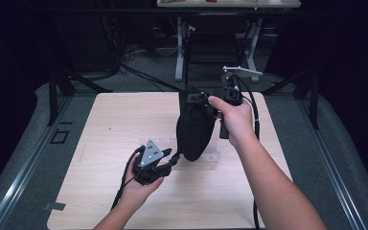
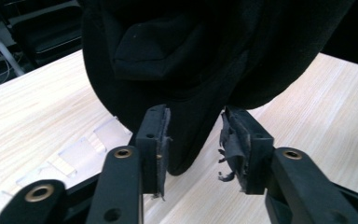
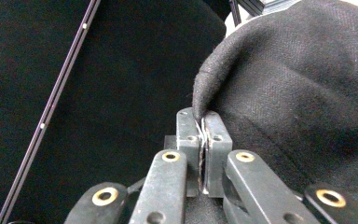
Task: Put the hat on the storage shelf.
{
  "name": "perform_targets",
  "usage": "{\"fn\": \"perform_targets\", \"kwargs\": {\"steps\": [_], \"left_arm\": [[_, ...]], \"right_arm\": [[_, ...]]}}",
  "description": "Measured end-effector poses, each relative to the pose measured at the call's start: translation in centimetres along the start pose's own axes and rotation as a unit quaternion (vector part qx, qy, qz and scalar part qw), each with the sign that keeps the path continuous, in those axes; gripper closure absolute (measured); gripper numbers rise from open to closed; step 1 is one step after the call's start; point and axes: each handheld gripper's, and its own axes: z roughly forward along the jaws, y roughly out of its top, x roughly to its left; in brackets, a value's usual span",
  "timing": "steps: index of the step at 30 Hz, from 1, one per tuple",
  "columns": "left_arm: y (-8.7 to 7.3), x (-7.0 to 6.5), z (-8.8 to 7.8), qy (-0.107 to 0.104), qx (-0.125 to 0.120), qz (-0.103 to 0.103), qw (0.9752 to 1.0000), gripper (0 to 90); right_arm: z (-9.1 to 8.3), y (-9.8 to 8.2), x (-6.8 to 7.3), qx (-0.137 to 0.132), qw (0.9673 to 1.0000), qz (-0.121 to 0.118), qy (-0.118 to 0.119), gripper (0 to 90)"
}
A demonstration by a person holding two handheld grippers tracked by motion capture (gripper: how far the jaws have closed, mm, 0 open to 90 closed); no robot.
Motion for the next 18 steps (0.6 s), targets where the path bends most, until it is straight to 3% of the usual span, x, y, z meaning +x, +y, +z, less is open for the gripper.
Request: {"fn": "perform_targets", "kwargs": {"steps": [12,18], "left_arm": [[0.7,-0.5,1.2,0.01,0.028,0.018,0.9994,76.9],[0.5,-0.5,1.2,0.013,0.026,0.033,0.9991,80.5]], "right_arm": [[0.1,-0.1,0.1,0.002,1.0,-0.001,0.003,88.0],[0.1,-0.2,0.2,0.003,1.0,-0.002,0.003,87.2]]}}
